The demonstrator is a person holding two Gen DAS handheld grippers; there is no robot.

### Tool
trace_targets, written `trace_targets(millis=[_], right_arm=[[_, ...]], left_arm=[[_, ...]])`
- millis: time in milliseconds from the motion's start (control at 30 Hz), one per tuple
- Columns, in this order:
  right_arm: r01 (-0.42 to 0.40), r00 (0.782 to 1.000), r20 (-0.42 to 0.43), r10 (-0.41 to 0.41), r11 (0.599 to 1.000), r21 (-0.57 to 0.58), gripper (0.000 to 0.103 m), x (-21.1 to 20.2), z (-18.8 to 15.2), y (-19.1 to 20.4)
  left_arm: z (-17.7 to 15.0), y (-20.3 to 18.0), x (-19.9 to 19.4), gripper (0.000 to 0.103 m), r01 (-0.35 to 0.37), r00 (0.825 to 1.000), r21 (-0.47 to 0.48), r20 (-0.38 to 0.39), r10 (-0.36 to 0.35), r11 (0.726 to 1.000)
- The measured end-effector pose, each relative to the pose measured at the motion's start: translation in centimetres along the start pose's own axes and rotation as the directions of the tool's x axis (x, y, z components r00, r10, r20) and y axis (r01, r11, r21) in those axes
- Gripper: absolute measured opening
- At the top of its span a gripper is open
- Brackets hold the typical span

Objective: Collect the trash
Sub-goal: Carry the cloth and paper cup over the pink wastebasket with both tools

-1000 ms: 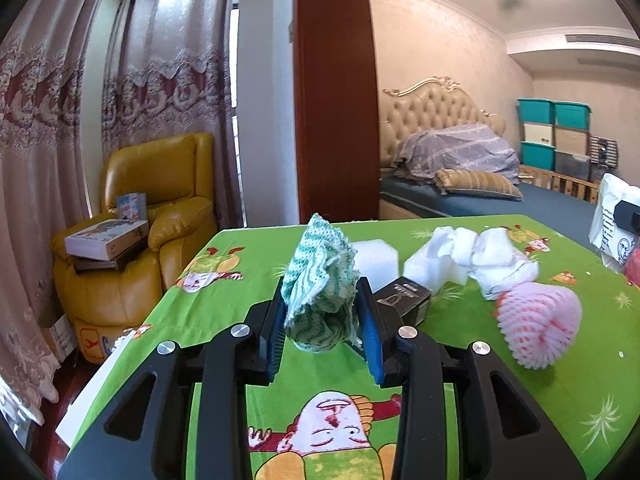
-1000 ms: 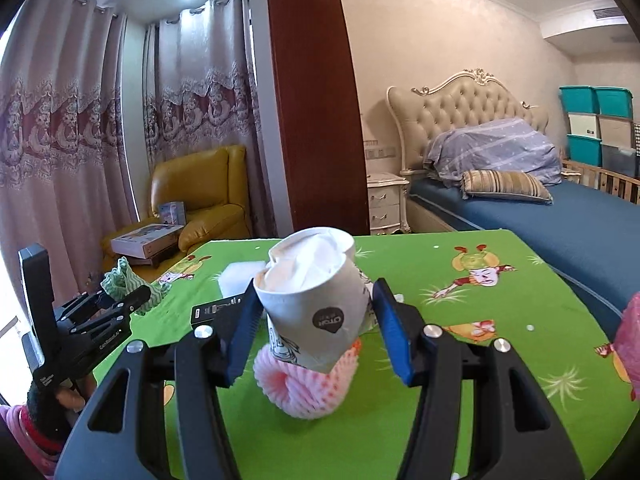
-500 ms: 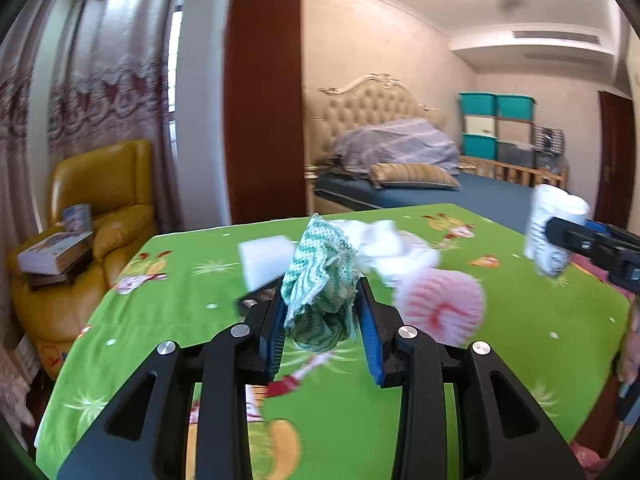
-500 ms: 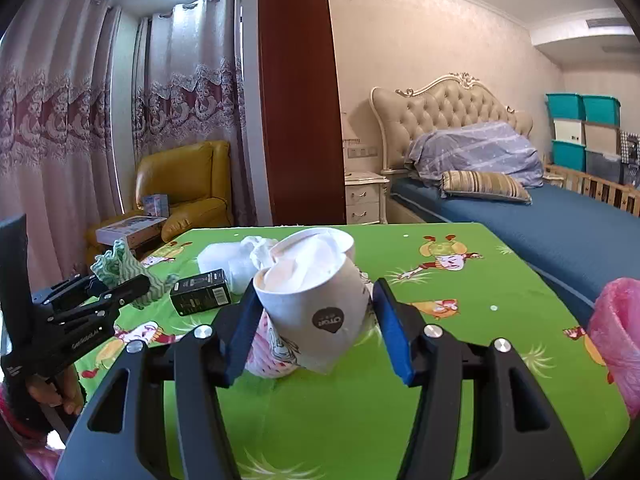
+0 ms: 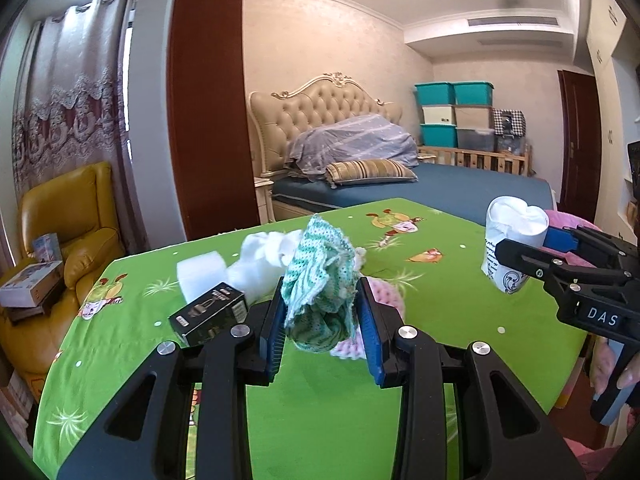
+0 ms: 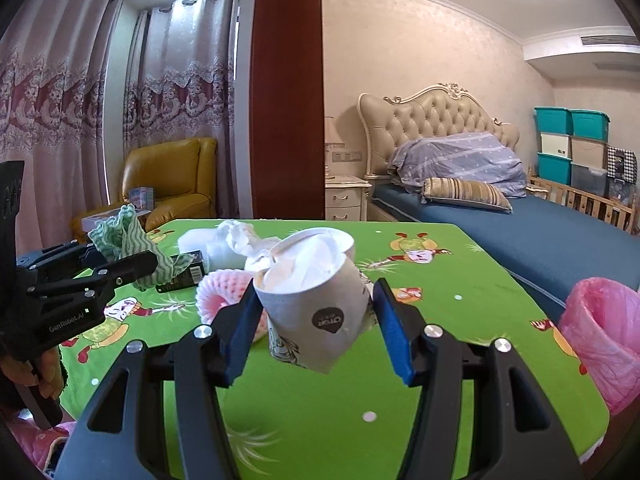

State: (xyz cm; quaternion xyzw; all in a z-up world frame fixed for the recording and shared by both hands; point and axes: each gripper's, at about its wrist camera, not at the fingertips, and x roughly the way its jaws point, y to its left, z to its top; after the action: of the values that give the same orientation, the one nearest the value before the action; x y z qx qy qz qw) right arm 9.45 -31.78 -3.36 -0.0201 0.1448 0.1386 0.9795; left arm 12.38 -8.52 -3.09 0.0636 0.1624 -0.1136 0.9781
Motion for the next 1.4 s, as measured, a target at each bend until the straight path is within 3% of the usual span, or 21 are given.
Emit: trace_targets(millis=[167, 467, 900, 1067, 1233, 1400], right_arm=[[0.033, 0.999, 0.013, -0.033, 0.999, 0.016, 0.055, -1.0, -0.2, -1.6], [0.119, 0.992, 0.038, -0.120, 0.992, 0.050, 0.055, -3.5, -0.5, -5.7], [0.301, 0.950, 0.031, -0.310, 0.940, 0.163, 0.055, -7.3, -2.7, -15.3], [0.379, 0.921, 0.022, -0.388, 0.909, 0.173, 0.055, -9.0, -3.2, -19.0], [0.447, 0.891, 0.005, -0.455, 0.877, 0.177, 0.055, -10.1, -3.7, -23.3], [0.499, 0.862, -0.004, -0.507, 0.846, 0.189, 0.055, -11.1, -4.0, -27.9]], left_arm=[[0.3, -1.5, 0.6, 0.034, 0.038, 0.999, 0.033, -0.014, -0.038, 0.999], [2.2, -6.5, 2.3, 0.034, 0.174, 0.985, 0.101, -0.035, -0.171, 0.980], [4.6, -15.4, 5.7, 0.034, 0.351, 0.936, 0.194, -0.079, -0.342, 0.916], [6.2, -19.2, 7.9, 0.034, 0.438, 0.898, 0.169, -0.110, -0.425, 0.883], [8.1, -24.1, 10.8, 0.034, 0.552, 0.832, 0.128, -0.144, -0.536, 0.824], [10.7, -28.5, 13.7, 0.034, 0.612, 0.787, 0.086, -0.169, -0.594, 0.786]])
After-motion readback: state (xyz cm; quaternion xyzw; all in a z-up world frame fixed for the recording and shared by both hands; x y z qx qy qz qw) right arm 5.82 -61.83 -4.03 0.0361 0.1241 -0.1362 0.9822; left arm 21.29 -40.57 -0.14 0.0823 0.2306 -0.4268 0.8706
